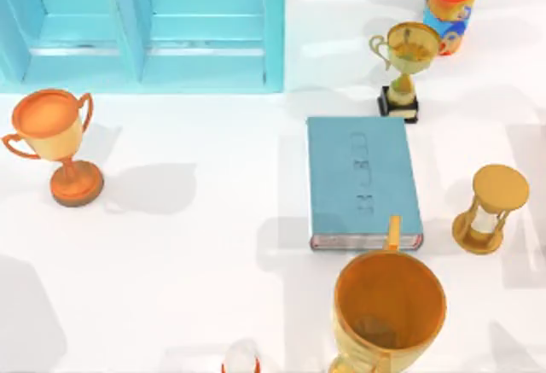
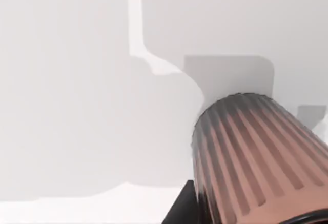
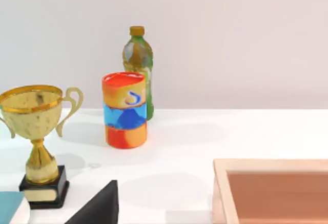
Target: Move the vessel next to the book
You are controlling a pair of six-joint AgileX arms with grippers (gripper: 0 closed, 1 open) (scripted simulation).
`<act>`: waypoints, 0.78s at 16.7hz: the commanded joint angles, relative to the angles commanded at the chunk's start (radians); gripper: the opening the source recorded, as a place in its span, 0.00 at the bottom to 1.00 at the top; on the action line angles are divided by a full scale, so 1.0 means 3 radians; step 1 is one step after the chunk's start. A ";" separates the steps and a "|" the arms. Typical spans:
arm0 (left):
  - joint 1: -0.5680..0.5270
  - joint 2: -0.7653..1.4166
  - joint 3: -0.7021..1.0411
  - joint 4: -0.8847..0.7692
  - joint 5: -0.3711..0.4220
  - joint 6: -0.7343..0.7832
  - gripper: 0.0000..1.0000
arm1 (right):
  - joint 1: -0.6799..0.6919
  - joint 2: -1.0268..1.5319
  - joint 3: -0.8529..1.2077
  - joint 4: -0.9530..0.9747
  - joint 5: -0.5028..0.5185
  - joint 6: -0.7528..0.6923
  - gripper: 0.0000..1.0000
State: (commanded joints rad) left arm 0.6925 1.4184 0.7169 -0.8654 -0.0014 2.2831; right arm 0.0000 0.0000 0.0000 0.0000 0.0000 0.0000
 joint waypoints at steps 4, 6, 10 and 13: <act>-0.0015 -0.0105 0.0237 -0.0396 0.0001 0.0026 0.00 | 0.0000 0.0000 0.0000 0.0000 0.0000 0.0000 1.00; -0.0004 -0.0191 0.0394 -0.0639 0.0001 -0.0006 0.00 | 0.0000 0.0000 0.0000 0.0000 0.0000 0.0000 1.00; -0.0007 -0.0250 0.0491 -0.0745 0.0001 -0.0012 0.00 | 0.0000 0.0000 0.0000 0.0000 0.0000 0.0000 1.00; -0.0029 -0.0222 0.0496 -0.0743 0.0010 -0.0035 0.00 | 0.0000 0.0000 0.0000 0.0000 0.0000 0.0000 1.00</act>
State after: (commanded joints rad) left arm 0.6838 1.3517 0.8659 -1.0883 0.0017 2.2725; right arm 0.0000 0.0000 0.0000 0.0000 0.0000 0.0000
